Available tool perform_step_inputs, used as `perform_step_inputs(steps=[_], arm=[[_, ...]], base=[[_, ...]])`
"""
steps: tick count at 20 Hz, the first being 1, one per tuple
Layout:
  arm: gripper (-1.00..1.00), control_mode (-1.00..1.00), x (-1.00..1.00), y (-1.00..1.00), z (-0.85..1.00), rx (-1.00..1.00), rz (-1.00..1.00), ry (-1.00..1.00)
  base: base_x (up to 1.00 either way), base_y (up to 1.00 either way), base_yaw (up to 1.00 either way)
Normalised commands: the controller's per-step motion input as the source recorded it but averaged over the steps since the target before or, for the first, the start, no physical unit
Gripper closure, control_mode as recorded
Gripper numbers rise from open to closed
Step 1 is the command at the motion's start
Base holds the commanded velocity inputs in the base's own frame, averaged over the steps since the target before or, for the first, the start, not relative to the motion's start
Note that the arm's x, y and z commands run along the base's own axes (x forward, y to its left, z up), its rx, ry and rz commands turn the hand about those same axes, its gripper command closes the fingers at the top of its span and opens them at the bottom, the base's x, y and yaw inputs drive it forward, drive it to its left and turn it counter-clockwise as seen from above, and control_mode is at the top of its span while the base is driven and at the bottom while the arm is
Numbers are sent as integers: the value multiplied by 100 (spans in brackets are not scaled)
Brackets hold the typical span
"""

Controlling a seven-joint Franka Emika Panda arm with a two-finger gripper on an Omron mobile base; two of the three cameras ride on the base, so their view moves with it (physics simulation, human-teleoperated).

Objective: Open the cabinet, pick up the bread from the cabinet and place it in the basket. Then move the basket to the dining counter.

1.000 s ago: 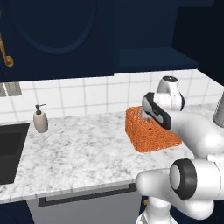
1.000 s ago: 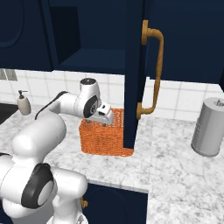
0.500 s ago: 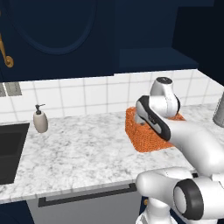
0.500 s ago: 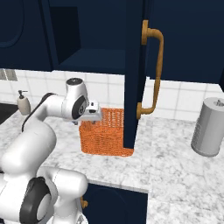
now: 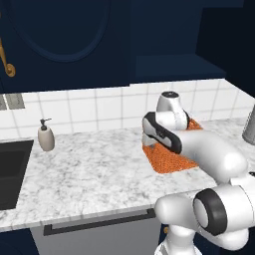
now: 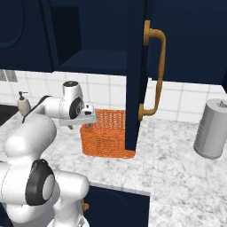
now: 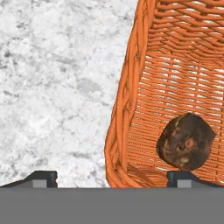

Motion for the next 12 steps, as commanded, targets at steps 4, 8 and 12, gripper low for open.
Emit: perform_step_inputs(steps=[4,8,12], arm=[[-100,-100,43,1,-32,-7,0,25],[-100,-100,16,0,-34,-7,2,6],[-100,-100,3,0,-36,-6,7,0]], base=[[0,0,0],[0,0,0],[0,0,0]])
